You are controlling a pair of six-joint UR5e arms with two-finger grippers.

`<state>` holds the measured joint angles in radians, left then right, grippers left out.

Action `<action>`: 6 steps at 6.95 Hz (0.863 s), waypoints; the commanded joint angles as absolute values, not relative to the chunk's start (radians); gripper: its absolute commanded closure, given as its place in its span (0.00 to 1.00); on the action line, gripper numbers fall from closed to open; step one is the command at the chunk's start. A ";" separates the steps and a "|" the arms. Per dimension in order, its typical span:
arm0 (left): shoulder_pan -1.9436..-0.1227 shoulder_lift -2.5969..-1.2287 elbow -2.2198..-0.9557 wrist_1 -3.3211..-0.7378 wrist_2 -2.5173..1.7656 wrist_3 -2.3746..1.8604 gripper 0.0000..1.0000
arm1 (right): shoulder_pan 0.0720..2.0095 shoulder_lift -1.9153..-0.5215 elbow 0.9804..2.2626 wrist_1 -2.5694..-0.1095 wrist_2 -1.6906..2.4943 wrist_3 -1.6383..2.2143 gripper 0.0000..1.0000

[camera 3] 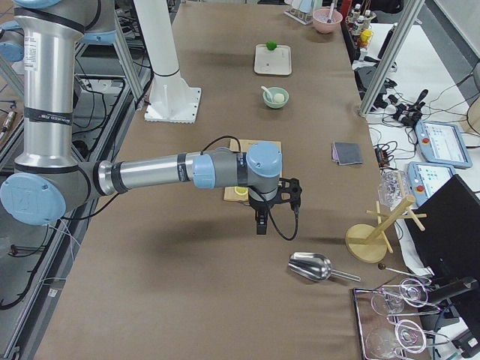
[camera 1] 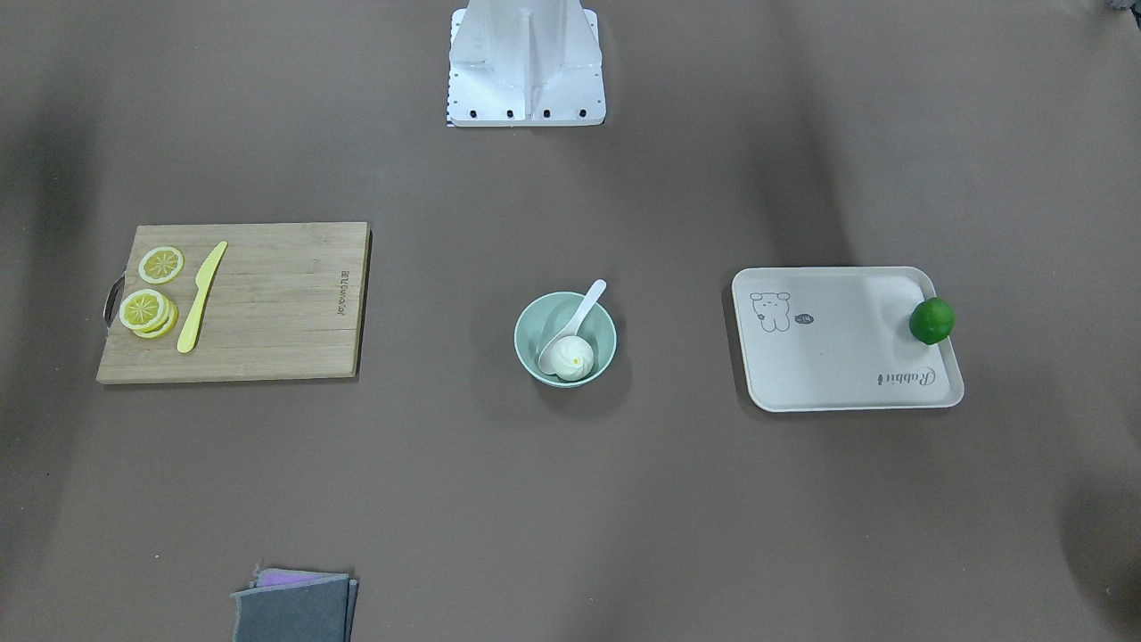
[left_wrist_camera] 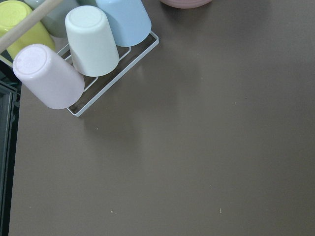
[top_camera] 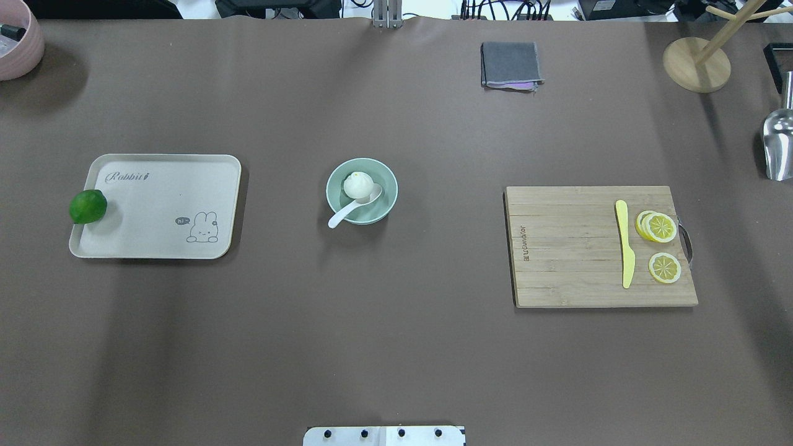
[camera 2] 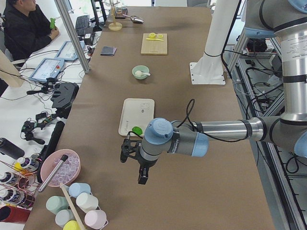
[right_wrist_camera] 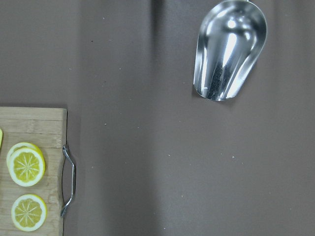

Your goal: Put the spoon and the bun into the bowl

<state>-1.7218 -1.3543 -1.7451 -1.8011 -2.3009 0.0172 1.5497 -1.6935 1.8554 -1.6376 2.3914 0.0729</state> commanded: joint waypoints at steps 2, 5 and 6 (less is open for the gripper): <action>-1.723 -1.342 -1.752 -1.799 -2.306 0.005 0.02 | 1.569 -1.735 1.855 -1.638 2.347 0.067 0.00; -1.720 -1.344 -1.750 -1.795 -2.298 0.002 0.02 | 1.568 -1.735 1.827 -1.635 2.341 0.072 0.00; -1.720 -1.344 -1.753 -1.792 -2.302 0.002 0.02 | 1.568 -1.735 1.828 -1.635 2.336 0.072 0.00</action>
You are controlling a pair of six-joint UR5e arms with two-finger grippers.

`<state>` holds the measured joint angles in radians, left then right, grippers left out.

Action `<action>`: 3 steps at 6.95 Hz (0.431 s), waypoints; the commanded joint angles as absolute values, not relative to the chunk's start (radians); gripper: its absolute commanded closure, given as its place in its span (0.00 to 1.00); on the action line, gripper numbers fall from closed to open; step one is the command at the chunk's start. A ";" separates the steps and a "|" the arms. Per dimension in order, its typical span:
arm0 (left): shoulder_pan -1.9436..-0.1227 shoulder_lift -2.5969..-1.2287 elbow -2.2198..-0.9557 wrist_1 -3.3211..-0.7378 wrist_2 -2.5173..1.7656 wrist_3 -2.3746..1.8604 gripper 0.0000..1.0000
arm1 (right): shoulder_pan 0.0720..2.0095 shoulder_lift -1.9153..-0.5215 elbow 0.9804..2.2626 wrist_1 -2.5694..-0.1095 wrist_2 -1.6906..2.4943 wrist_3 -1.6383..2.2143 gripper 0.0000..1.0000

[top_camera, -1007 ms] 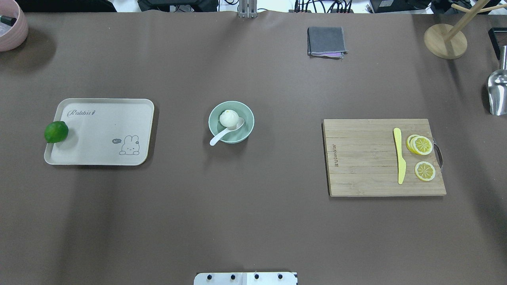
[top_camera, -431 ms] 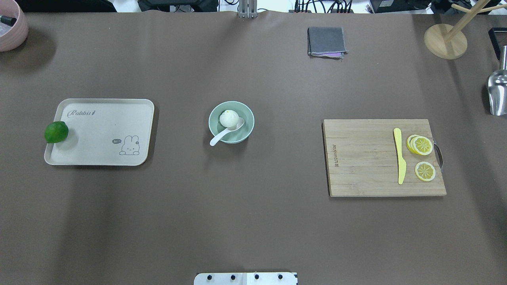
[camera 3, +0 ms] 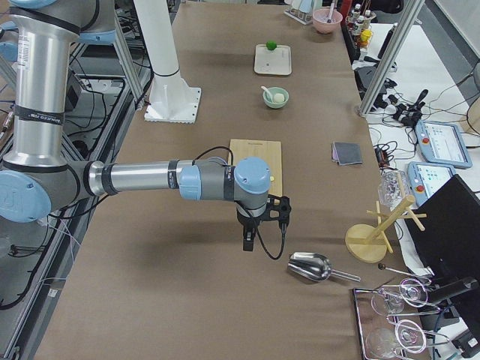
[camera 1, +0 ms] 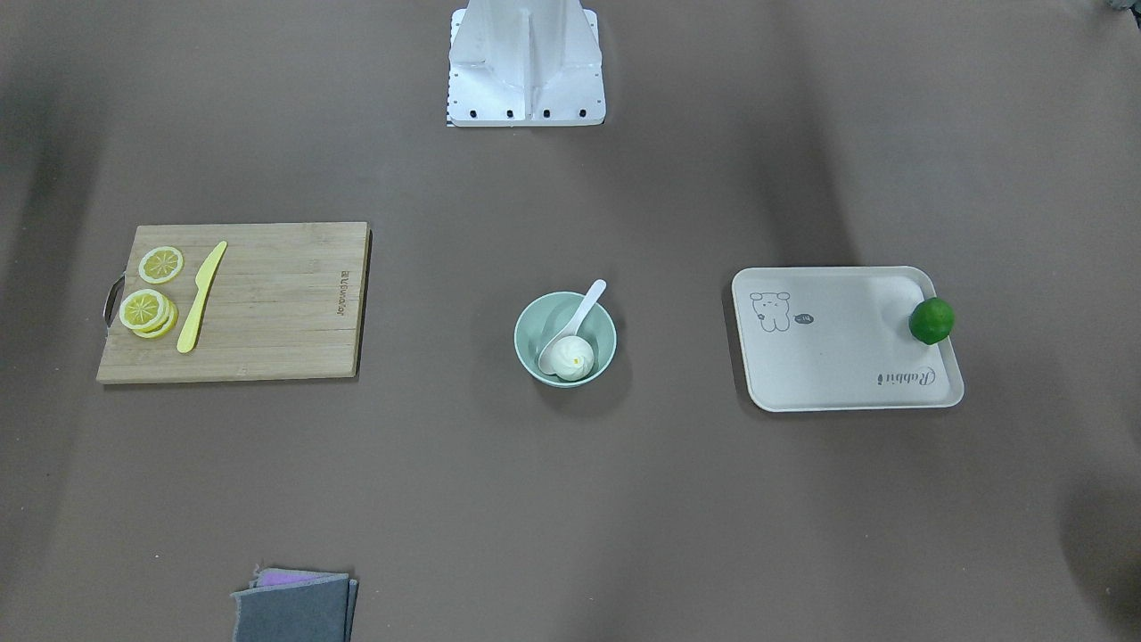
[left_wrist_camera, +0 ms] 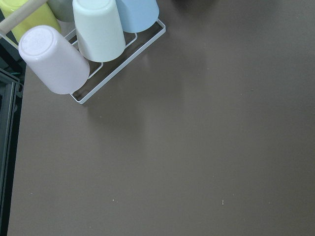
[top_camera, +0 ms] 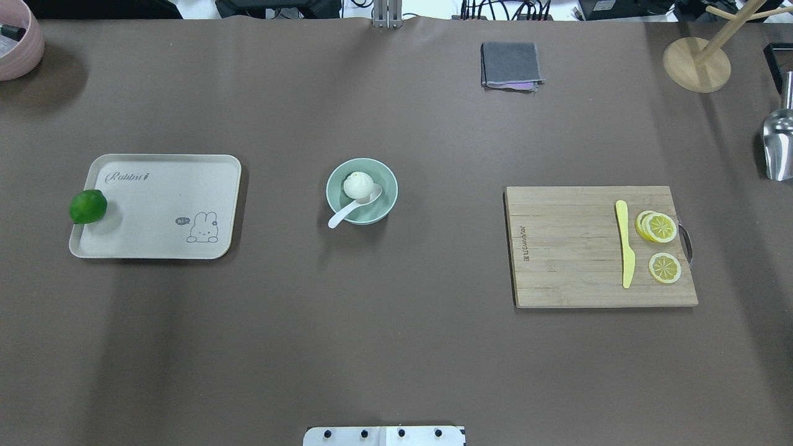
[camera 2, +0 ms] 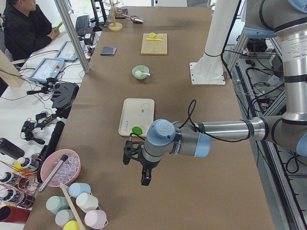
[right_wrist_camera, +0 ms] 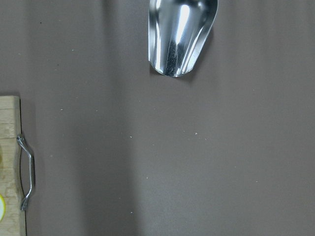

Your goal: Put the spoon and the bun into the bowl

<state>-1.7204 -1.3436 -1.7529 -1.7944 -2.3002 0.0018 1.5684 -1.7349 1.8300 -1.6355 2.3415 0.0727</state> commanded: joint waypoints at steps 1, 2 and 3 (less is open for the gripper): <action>-1.721 -1.344 -1.756 -1.790 -2.303 0.002 0.02 | 1.568 -1.733 1.829 -1.635 2.336 0.072 0.00; -1.720 -1.345 -1.781 -1.787 -2.303 -0.003 0.02 | 1.568 -1.733 1.829 -1.635 2.338 0.071 0.00; -1.703 -1.356 -1.807 -1.783 -2.307 -0.103 0.02 | 1.568 -1.733 1.829 -1.635 2.338 0.072 0.00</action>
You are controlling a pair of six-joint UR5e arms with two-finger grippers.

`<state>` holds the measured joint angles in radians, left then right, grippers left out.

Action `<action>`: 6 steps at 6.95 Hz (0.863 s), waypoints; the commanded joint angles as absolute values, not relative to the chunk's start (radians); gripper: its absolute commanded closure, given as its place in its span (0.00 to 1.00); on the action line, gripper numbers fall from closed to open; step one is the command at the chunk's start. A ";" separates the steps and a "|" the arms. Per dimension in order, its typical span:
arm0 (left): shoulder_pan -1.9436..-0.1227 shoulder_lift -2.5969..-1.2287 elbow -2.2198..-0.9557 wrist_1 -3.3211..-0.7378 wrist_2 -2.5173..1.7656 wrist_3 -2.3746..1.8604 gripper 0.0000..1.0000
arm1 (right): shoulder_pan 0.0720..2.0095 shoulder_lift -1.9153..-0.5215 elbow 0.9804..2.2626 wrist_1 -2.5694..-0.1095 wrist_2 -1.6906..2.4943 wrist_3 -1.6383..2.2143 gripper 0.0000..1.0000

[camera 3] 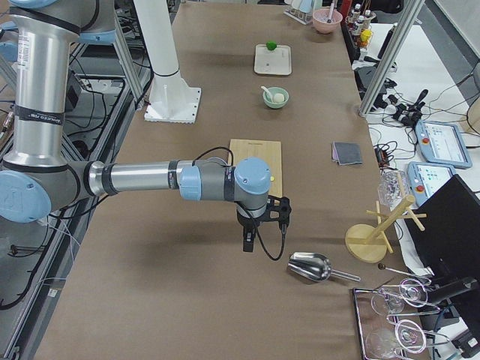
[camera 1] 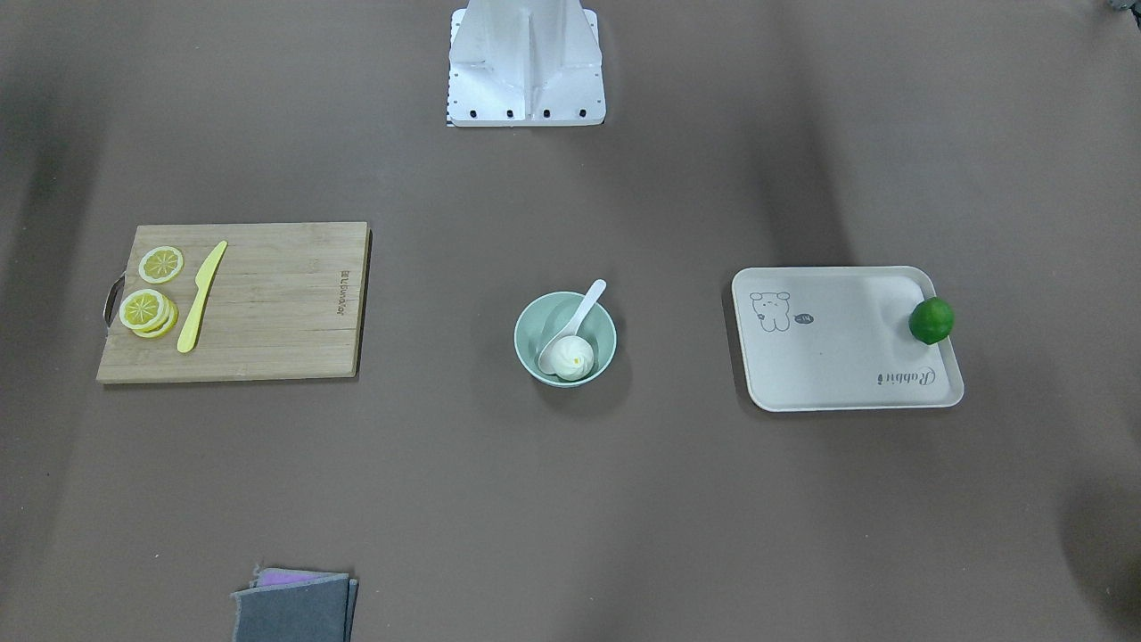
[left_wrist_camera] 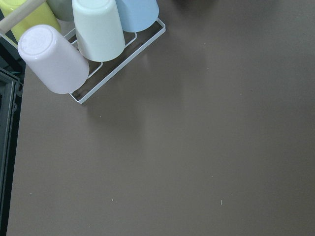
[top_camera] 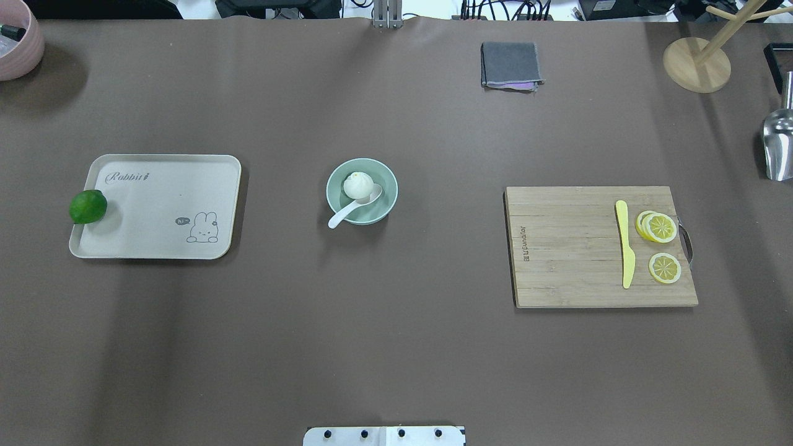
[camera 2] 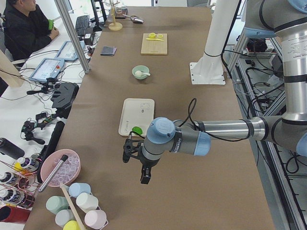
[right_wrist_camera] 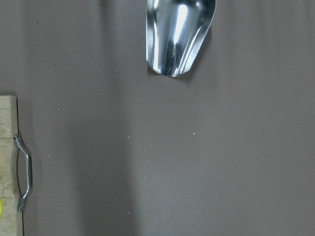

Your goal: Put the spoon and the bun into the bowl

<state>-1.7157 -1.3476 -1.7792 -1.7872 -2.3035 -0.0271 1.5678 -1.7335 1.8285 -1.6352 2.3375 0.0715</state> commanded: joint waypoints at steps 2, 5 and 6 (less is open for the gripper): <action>-1.651 -1.358 -1.844 -1.787 -2.310 -0.173 0.02 | 1.568 -1.735 1.829 -1.637 2.339 0.072 0.00; -1.557 -1.373 -1.844 -1.833 -2.309 -0.278 0.02 | 1.568 -1.729 1.833 -1.635 2.345 0.074 0.00; -1.557 -1.373 -1.844 -1.833 -2.309 -0.278 0.02 | 1.568 -1.724 1.833 -1.635 2.345 0.075 0.00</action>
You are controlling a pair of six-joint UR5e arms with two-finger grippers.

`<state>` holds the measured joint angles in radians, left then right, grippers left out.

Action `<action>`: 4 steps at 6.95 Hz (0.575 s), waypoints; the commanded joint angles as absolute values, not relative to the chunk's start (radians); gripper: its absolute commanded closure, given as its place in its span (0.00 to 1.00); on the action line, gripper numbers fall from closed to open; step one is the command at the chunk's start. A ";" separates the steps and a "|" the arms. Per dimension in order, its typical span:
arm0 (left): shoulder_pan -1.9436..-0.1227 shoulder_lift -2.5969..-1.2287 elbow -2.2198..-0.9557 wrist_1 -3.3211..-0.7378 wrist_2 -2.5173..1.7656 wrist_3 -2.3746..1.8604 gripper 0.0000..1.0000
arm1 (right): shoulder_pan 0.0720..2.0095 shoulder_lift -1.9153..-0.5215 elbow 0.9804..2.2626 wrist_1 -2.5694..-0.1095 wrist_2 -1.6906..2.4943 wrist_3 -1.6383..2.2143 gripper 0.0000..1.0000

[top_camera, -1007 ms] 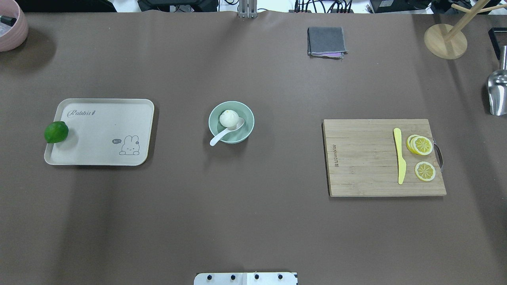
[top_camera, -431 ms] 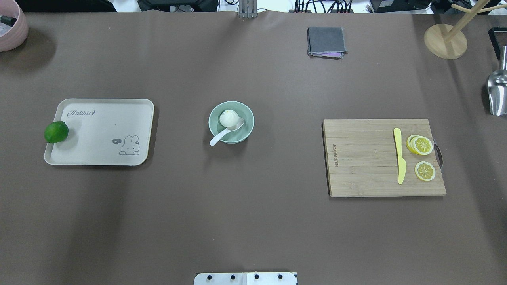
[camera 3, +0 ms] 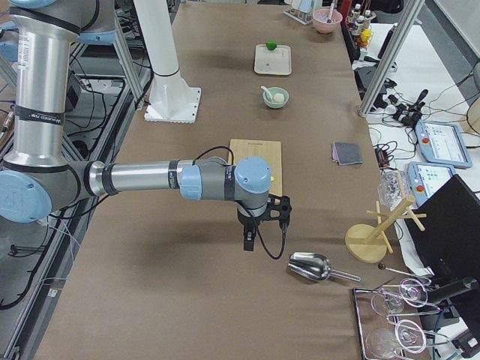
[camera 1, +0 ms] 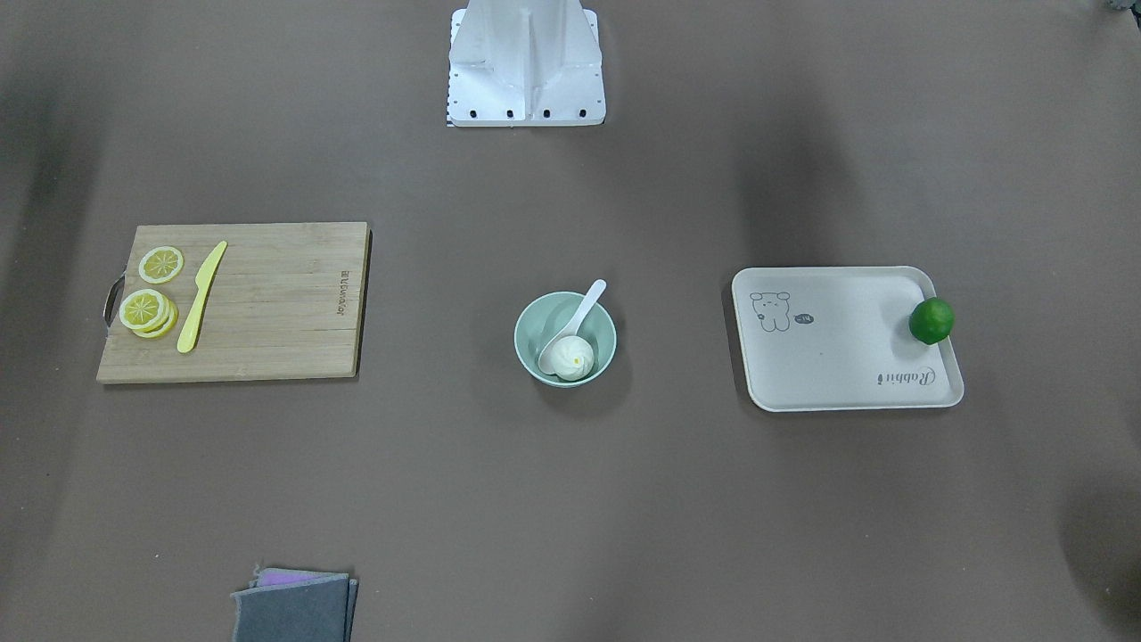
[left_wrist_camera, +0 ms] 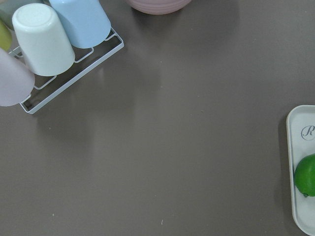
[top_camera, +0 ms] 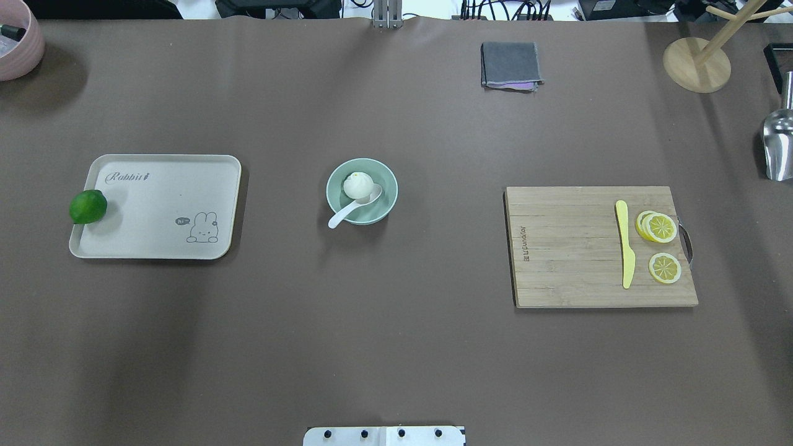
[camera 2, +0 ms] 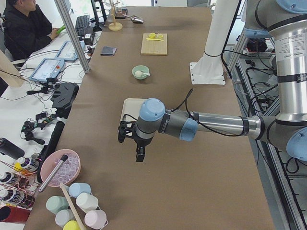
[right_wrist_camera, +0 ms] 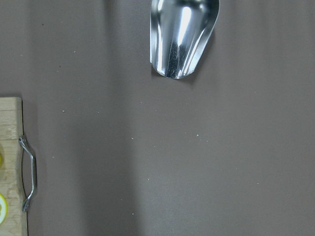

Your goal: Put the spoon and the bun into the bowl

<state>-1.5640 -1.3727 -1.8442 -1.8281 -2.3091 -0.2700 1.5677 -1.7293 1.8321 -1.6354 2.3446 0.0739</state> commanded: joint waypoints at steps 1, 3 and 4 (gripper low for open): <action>-1.559 -1.371 -1.844 -1.833 -2.309 -0.278 0.02 | 1.566 -1.721 1.833 -1.635 2.345 0.075 0.00; -1.560 -1.370 -1.839 -1.833 -2.309 -0.276 0.02 | 1.559 -1.720 1.833 -1.635 2.345 0.078 0.00; -1.560 -1.370 -1.838 -1.833 -2.310 -0.276 0.02 | 1.559 -1.720 1.833 -1.635 2.345 0.077 0.00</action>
